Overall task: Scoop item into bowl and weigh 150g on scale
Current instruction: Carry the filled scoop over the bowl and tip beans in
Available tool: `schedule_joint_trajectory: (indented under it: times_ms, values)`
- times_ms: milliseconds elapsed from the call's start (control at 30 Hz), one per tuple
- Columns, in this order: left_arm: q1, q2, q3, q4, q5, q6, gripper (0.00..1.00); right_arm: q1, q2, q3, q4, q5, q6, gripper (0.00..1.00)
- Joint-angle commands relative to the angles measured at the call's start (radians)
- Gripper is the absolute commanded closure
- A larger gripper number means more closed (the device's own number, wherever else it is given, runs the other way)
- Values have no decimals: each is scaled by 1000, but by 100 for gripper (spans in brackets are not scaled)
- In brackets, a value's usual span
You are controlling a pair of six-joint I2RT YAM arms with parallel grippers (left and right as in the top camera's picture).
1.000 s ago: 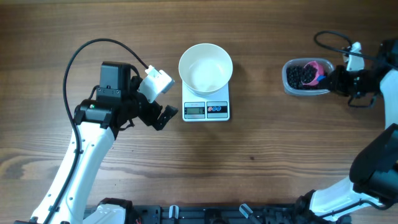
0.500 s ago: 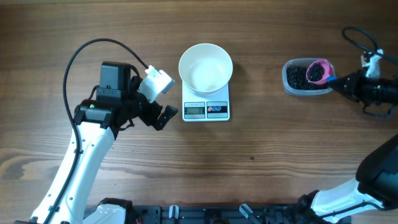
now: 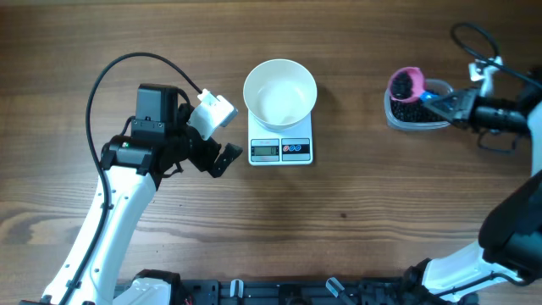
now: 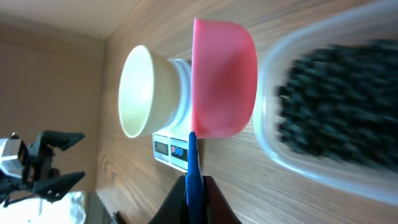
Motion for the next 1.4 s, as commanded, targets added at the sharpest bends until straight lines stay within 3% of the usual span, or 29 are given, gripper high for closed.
schedule_joint_trajectory:
  times_ms: [0,467,600,1233,1367]
  values:
    - [5,-3,-6,3,-2,-10,0,92,12,-11,41,-64,83,96]
    - [5,-3,-6,3,-2,-10,0,423,11,143,153,-70,270,96]
    - [5,-3,-6,3,-2,-10,0,497,11,146,195,4,299,96]
    - [5,-3,-6,3,-2,-10,0,859,11,164,290,722,284,96]
    - [5,-3,-6,3,-2,-10,0,895,11,179,294,810,204,96]
